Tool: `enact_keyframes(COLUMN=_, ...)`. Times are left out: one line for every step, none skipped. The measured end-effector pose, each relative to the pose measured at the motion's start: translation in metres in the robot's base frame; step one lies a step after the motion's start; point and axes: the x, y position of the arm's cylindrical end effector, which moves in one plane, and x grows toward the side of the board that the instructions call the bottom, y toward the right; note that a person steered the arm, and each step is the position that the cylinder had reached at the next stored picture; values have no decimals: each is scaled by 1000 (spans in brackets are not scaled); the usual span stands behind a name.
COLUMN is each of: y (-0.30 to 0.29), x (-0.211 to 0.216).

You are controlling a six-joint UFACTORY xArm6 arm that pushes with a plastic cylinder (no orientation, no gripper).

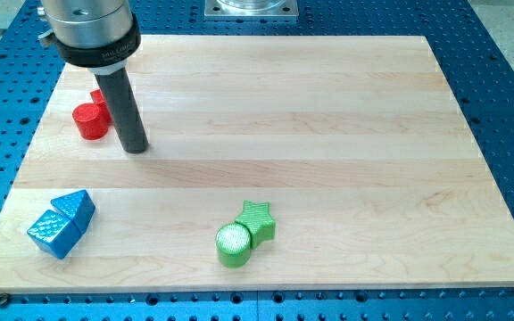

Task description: Move your arm to the top right of the triangle

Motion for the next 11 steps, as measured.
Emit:
enact_keyframes(y=0, x=0)
enact_keyframes(y=0, x=0)
enact_keyframes(y=0, x=0)
enact_keyframes(y=-6, x=4)
enact_keyframes(y=-21, x=10)
enact_keyframes(y=-21, x=14)
enact_keyframes(y=-21, x=20)
enact_keyframes(y=-21, x=26)
enact_keyframes(y=-21, x=28)
enact_keyframes(y=-21, x=28)
enact_keyframes(y=-20, x=28)
